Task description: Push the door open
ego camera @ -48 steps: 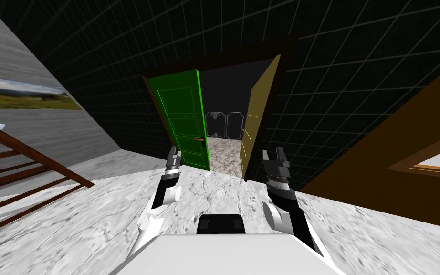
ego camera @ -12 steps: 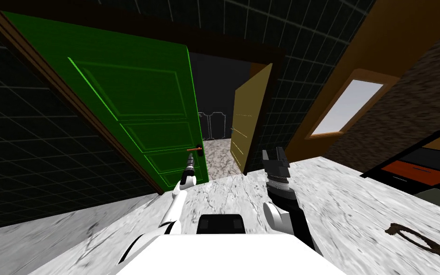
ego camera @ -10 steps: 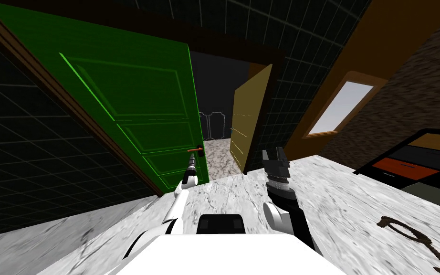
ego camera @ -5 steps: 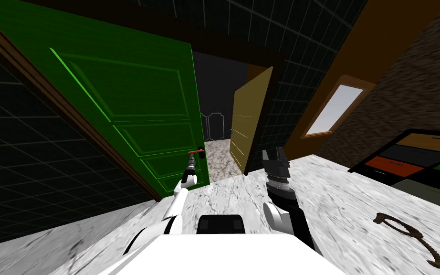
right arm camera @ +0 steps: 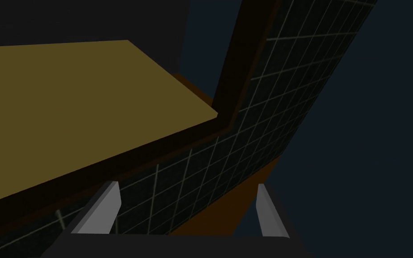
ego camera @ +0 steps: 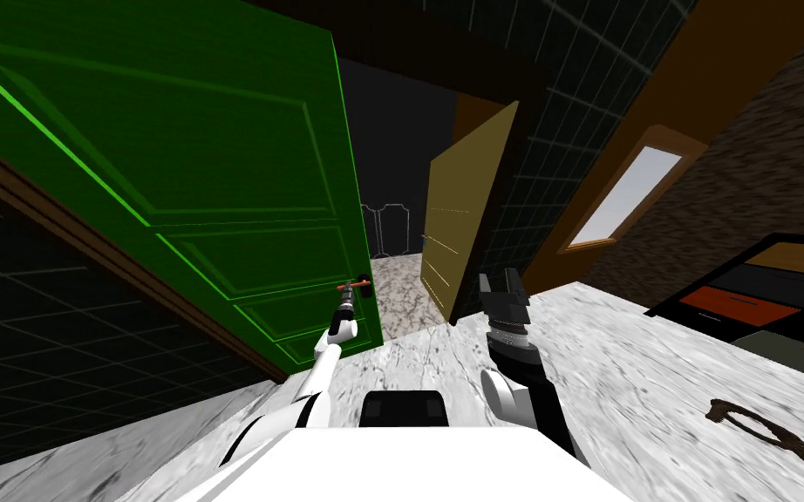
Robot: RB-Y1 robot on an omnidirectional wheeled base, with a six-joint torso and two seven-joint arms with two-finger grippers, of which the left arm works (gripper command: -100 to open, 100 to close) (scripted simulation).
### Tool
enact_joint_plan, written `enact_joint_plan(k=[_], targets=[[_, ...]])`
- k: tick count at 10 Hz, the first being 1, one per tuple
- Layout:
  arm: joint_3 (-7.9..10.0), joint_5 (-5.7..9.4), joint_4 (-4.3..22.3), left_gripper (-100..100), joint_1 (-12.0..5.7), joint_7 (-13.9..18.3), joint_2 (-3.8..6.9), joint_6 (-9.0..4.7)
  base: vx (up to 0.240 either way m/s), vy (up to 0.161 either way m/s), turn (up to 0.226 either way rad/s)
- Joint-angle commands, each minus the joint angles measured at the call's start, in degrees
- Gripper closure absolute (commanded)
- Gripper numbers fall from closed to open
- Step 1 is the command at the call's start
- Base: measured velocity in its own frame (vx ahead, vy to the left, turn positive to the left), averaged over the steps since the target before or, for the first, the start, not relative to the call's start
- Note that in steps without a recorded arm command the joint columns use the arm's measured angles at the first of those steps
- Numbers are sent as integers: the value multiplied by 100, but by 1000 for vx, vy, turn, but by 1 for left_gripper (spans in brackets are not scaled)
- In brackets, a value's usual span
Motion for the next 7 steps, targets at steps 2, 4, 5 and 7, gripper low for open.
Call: enact_joint_plan(k=[2, 4, 5, 7], targets=[[23, 10, 20, -100, 6, 7, -179, -21, 180, 45, -23], [22, 8, 61, 100, -9, 2, -122, -46, 34, 4, 0], [22, 8, 61, 100, -9, 2, -122, -46, -27, -2, -6], [22, 8, 61, 100, -9, 2, -122, -46, -7, 1, -5]])
